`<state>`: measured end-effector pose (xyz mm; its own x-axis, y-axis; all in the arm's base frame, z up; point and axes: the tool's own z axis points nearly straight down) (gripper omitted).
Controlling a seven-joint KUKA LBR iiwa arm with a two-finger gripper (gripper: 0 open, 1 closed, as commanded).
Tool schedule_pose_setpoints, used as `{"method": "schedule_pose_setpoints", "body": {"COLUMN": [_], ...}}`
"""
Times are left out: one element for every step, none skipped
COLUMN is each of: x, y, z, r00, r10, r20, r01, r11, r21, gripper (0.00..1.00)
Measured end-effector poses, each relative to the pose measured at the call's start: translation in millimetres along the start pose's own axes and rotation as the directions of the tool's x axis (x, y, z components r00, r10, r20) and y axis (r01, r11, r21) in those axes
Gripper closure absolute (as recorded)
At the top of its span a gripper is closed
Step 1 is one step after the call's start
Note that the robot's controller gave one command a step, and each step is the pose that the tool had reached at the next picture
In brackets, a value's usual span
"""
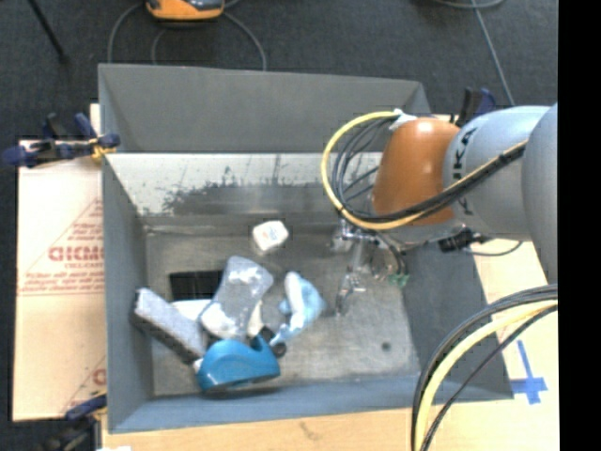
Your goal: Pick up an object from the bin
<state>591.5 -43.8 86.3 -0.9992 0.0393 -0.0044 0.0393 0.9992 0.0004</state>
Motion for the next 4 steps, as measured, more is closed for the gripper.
{"method": "schedule_pose_setpoints", "body": {"x": [1.5, 21.1, 10.3, 10.3], "y": [62.8, 88.1, 127.5, 127.5], "z": [-10.3, 1.9, 10.4, 10.4], "r00": [0.976, 0.997, 1.0, 1.0], "r10": [0.218, 0.077, 0.002, 0.001], "r20": [0.001, -0.001, 0.008, 0.008], "r01": [-0.218, -0.077, -0.002, -0.001], "r11": [0.976, 0.997, 1.0, 1.0], "r21": [0.0, 0.0, 0.003, 0.003], "gripper": [0.0, 0.0, 1.0, 1.0]}}
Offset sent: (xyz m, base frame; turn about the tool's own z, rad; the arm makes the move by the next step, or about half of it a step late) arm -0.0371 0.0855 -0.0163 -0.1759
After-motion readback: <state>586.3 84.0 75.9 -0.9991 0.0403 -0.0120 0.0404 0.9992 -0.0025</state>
